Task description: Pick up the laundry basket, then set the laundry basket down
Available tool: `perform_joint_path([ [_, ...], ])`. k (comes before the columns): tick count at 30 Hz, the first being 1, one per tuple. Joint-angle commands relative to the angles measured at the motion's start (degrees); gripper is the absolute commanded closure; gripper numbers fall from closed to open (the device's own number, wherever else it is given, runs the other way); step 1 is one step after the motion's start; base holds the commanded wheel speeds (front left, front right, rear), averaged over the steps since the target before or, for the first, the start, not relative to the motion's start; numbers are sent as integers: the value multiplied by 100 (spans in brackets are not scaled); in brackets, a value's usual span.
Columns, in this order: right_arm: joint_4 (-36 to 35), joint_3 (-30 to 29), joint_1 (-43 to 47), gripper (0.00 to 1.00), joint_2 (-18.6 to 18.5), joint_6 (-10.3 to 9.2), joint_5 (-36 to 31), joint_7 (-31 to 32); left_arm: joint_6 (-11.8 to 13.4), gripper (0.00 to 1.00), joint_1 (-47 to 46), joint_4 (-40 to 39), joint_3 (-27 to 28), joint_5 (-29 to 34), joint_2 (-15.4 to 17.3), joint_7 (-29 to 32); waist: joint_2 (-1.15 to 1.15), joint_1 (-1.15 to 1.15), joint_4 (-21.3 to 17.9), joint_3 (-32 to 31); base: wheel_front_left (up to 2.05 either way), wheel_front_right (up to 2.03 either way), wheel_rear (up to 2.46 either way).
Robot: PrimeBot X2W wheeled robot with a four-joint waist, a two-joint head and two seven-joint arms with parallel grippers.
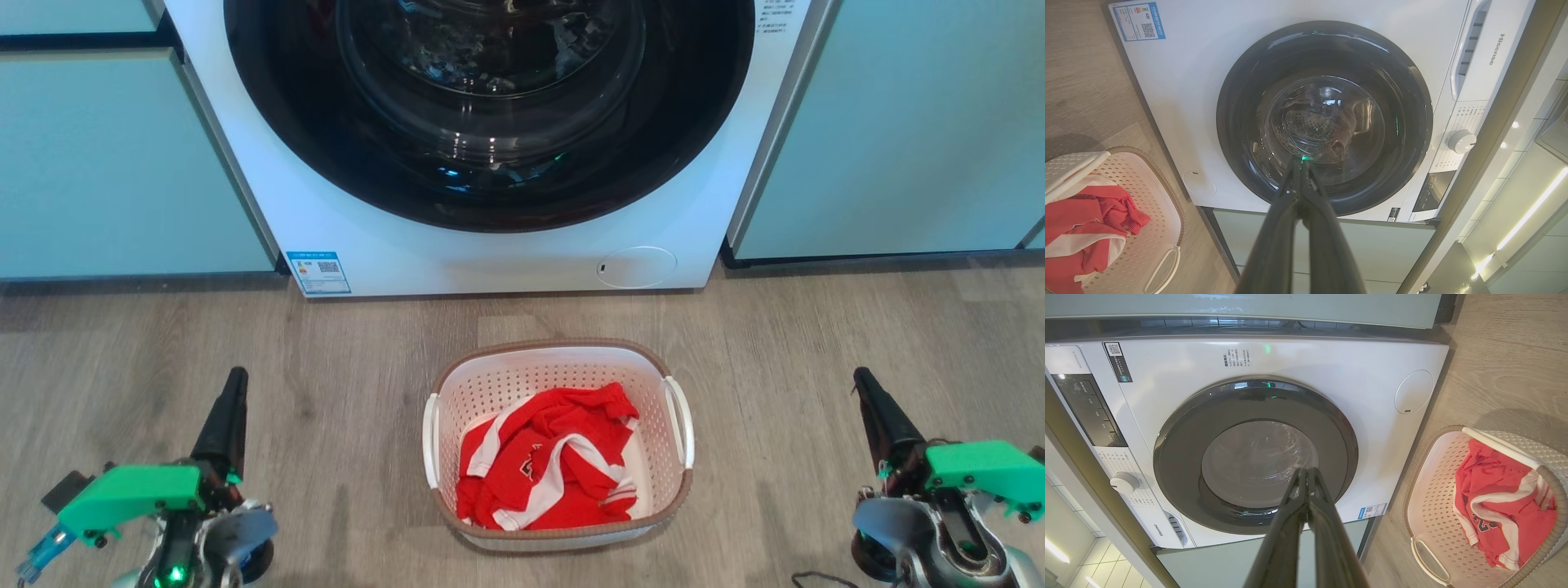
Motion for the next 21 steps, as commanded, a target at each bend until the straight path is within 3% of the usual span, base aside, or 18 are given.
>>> perform_joint_path([
  [1,-178,93,-280,100,-36,-9,-53,46,-39,100,-341,-167,215,54,24,47,0,0,0,0,0,0,0],
  [21,-178,93,-280,100,-36,-9,-53,47,-39,100,-341,-167,215,54,24,47,0,0,0,0,0,0,0],
])
